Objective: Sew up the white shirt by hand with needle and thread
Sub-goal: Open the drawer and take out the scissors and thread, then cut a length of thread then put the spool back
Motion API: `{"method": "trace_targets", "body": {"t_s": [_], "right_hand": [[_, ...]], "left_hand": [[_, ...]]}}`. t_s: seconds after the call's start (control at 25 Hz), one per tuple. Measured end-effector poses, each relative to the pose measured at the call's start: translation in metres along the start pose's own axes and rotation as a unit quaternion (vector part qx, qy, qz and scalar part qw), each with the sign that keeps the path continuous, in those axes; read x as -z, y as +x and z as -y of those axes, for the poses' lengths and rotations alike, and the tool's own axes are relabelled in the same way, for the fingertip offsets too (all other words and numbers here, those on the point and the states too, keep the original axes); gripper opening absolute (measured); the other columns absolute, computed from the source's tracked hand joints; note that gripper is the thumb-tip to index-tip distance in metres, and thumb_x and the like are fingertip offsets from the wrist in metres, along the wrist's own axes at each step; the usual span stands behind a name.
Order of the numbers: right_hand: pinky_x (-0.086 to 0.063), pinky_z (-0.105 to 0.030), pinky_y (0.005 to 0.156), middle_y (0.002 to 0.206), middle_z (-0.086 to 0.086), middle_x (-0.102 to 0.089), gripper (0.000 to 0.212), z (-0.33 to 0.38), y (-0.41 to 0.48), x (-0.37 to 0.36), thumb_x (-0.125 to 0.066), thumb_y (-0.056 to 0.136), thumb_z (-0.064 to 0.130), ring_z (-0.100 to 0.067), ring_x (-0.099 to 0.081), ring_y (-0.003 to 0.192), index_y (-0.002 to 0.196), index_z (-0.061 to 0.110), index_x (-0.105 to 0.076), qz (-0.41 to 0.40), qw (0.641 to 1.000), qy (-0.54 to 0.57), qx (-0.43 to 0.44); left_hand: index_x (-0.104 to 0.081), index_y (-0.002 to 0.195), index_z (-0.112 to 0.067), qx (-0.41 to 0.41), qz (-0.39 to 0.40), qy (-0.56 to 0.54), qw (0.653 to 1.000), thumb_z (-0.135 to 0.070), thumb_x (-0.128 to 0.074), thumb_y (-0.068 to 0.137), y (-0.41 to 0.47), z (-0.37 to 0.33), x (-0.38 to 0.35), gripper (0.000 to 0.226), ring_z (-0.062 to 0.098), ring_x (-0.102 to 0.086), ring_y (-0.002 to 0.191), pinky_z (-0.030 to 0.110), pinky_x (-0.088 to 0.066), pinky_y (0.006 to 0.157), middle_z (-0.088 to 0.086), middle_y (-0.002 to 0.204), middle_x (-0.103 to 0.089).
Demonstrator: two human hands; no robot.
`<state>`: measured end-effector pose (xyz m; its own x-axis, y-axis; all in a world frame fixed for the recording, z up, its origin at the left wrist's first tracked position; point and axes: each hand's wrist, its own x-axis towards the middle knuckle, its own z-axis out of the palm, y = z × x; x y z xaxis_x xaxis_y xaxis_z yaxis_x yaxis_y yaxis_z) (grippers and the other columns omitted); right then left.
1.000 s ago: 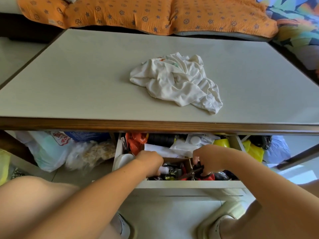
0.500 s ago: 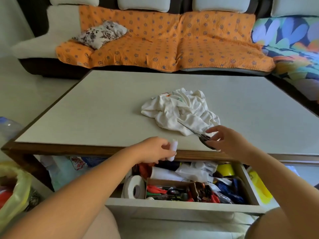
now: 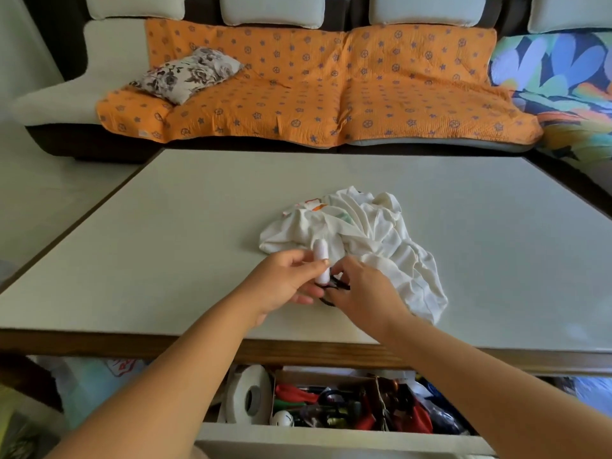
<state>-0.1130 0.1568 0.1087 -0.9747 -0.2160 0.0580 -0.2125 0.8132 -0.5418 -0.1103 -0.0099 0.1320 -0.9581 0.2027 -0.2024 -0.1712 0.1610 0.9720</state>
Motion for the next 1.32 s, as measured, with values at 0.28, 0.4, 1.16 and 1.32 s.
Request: {"method": "trace_targets", "body": {"t_s": [0.28,0.4,1.16,1.32], "right_hand": [[-0.043,-0.009,0.059,0.086,0.013,-0.071,0.014,-0.005,0.038,0.021,-0.055,0.096,0.025,-0.002,-0.062,0.065,0.094,0.024,-0.069,-0.08,0.975,0.197,-0.064],[-0.051,-0.019,0.063,0.086,0.008,-0.075,0.014,-0.003,0.048,0.035,-0.058,0.096,0.026,-0.007,-0.068,0.067,0.099,0.025,-0.072,-0.035,0.925,0.369,-0.081],[-0.059,-0.035,0.067,0.076,-0.005,-0.075,0.012,-0.007,0.044,0.037,-0.054,0.099,0.013,-0.021,-0.074,0.07,0.094,0.007,-0.062,-0.119,0.9,0.409,-0.096],[-0.058,-0.029,0.062,0.079,-0.006,-0.074,0.013,-0.008,0.034,0.043,-0.051,0.1,0.014,-0.021,-0.074,0.069,0.097,0.006,-0.06,-0.139,0.899,0.404,-0.099]], "left_hand": [[-0.068,0.111,-0.028,0.003,0.018,0.013,1.0,-0.039,-0.069,0.087,0.047,0.005,0.004,0.027,0.02,-0.072,0.084,0.035,-0.06,0.08,0.003,0.095,-0.074],[-0.068,0.11,-0.029,-0.004,0.029,0.014,0.999,-0.037,-0.068,0.088,0.057,0.003,0.007,0.023,0.015,-0.068,0.078,0.031,-0.059,0.076,0.001,0.089,-0.07],[-0.069,0.104,-0.03,-0.073,0.029,-0.031,0.996,-0.024,-0.068,0.088,0.062,-0.009,-0.005,0.017,0.017,-0.073,0.087,0.027,-0.059,0.071,0.005,0.102,-0.074],[-0.068,0.113,-0.018,-0.059,0.03,-0.047,0.997,-0.021,-0.067,0.091,0.062,-0.01,-0.016,0.023,0.019,-0.073,0.086,0.031,-0.061,0.073,0.009,0.105,-0.073]]}}
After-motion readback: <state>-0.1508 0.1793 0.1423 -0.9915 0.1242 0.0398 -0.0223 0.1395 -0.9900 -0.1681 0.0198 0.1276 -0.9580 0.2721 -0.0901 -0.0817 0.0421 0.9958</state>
